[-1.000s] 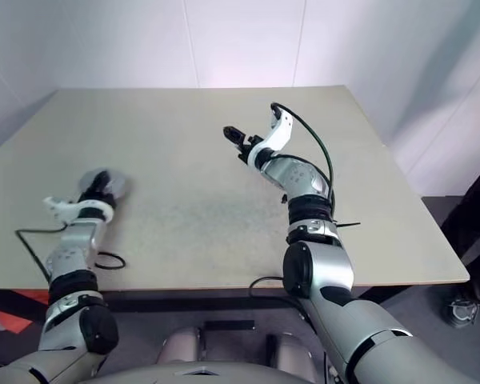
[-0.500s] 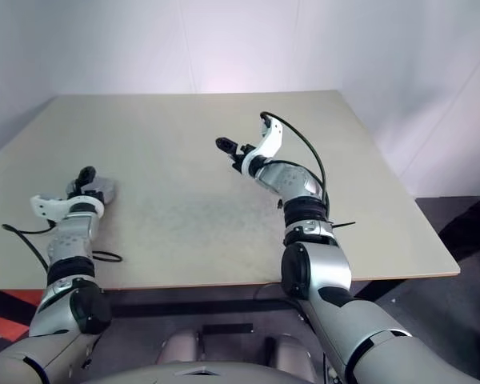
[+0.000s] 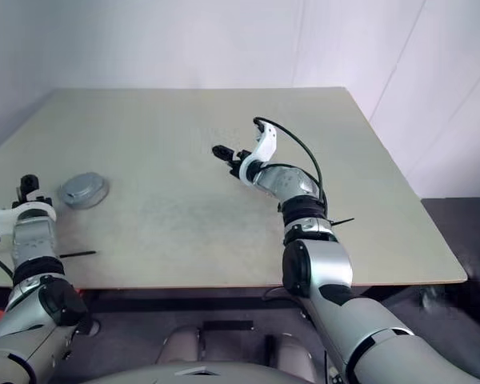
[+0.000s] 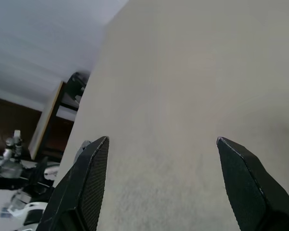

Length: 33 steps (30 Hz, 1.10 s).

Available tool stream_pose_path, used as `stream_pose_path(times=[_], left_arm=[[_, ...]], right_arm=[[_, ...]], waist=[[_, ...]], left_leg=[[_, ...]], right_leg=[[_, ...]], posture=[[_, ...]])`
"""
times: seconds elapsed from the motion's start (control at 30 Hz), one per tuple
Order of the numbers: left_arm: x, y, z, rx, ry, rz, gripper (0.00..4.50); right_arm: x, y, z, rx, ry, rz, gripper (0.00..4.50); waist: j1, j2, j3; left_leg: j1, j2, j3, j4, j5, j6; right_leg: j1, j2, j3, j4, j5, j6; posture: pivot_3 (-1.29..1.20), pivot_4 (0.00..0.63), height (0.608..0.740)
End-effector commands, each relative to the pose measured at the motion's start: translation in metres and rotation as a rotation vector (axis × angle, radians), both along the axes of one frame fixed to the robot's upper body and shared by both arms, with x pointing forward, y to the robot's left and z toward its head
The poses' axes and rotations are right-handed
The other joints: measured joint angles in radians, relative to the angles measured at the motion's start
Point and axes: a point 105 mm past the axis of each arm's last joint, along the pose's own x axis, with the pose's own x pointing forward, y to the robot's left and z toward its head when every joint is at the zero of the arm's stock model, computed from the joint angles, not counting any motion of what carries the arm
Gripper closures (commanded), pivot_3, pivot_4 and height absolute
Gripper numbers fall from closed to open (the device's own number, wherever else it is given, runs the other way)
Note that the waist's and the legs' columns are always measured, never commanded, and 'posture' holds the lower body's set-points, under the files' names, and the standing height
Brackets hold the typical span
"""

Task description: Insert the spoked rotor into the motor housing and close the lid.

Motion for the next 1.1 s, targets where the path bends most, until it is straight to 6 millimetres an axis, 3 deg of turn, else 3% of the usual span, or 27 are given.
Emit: stream_pose_path(times=[0.03,0.1,0.17,0.23,0.27,0.37,0.47,0.6,0.7,1.1], left_arm=[[0.02,-0.019,0.062,0.23,-0.153,-0.076,0.02],[0.032,-0.045,0.081,0.334,-0.212,-0.176,0.02],[0.042,-0.085,0.1,0.471,-0.281,-0.34,0.02],[0.046,-0.115,0.107,0.552,-0.312,-0.47,0.02],[0.047,-0.141,0.11,0.605,-0.331,-0.6,0.02],[0.038,-0.211,0.099,0.796,-0.316,-0.934,0.02],[0.026,-0.246,0.069,0.916,-0.232,-1.133,0.02],[0.016,-0.267,0.026,1.02,-0.1,-1.261,0.02],[0.007,-0.275,0.006,1.059,-0.056,-1.322,0.02],[0.003,-0.271,0.004,1.09,-0.041,-1.311,0.02]], right_arm=[[0.006,-0.016,0.039,-0.058,-0.287,-0.047,0.48],[0.006,-0.03,0.045,-0.157,-0.432,-0.075,0.48],[0.006,-0.049,0.046,-0.275,-0.539,-0.1,0.48],[0.005,-0.063,0.045,-0.331,-0.58,-0.098,0.48],[0.003,-0.073,0.042,-0.36,-0.59,-0.066,0.48],[-0.007,-0.106,0.031,-0.525,-0.638,0.017,0.48],[-0.012,-0.133,0.017,-0.674,-0.635,0.057,0.48],[-0.016,-0.157,0.002,-0.81,-0.616,0.075,0.48],[-0.017,-0.161,-0.002,-0.834,-0.609,0.072,0.48],[-0.012,-0.149,-0.009,-0.857,-0.625,0.042,0.48]], waist=[[0.01,-0.001,0.0],[0.024,-0.002,0.0],[0.03,-0.002,0.001],[0.03,-0.003,0.001],[0.026,-0.003,0.001],[0.025,-0.003,0.001],[0.019,-0.002,0.001],[-0.009,-0.002,0.001],[-0.019,-0.001,0.001],[-0.027,0.0,0.001]], left_leg=[[0.0,0.001,0.0,0.001,0.0,0.0],[0.0,0.004,0.0,0.002,0.0,0.0],[0.0,0.003,0.0,0.004,0.0,0.0],[0.0,0.0,0.001,0.005,0.0,0.0],[0.0,-0.002,0.001,0.005,0.0,0.0],[0.001,-0.005,0.001,0.007,-0.001,0.002],[0.001,-0.005,0.002,0.008,-0.003,0.005],[0.0,-0.004,0.003,0.008,-0.003,0.005],[0.001,-0.004,0.003,0.008,-0.003,0.006],[0.001,-0.005,0.003,0.011,-0.006,0.011]], right_leg=[[0.001,0.0,0.0,0.0,0.0,0.0],[0.002,-0.001,0.0,0.0,0.0,0.0],[0.004,-0.003,-0.001,0.001,0.0,0.001],[0.006,-0.007,-0.001,0.001,0.001,0.002],[0.006,-0.009,-0.001,0.001,0.001,0.003],[0.006,-0.01,0.0,0.001,0.002,0.004],[0.006,-0.01,0.0,0.001,0.002,0.004],[0.003,-0.006,0.0,0.001,0.002,0.003],[0.004,-0.006,0.0,0.001,0.002,0.003],[0.006,-0.007,0.0,0.001,0.003,0.002]], posture=[[0.0,0.0,0.74],[0.0,0.0,0.74],[0.0,0.0,0.74],[0.0,0.0,0.74],[0.0,0.0,0.74],[0.0,0.0,0.74],[0.0,0.0,0.74],[0.0,0.0,0.74],[0.0,0.0,0.74],[0.0,0.0,0.74]])
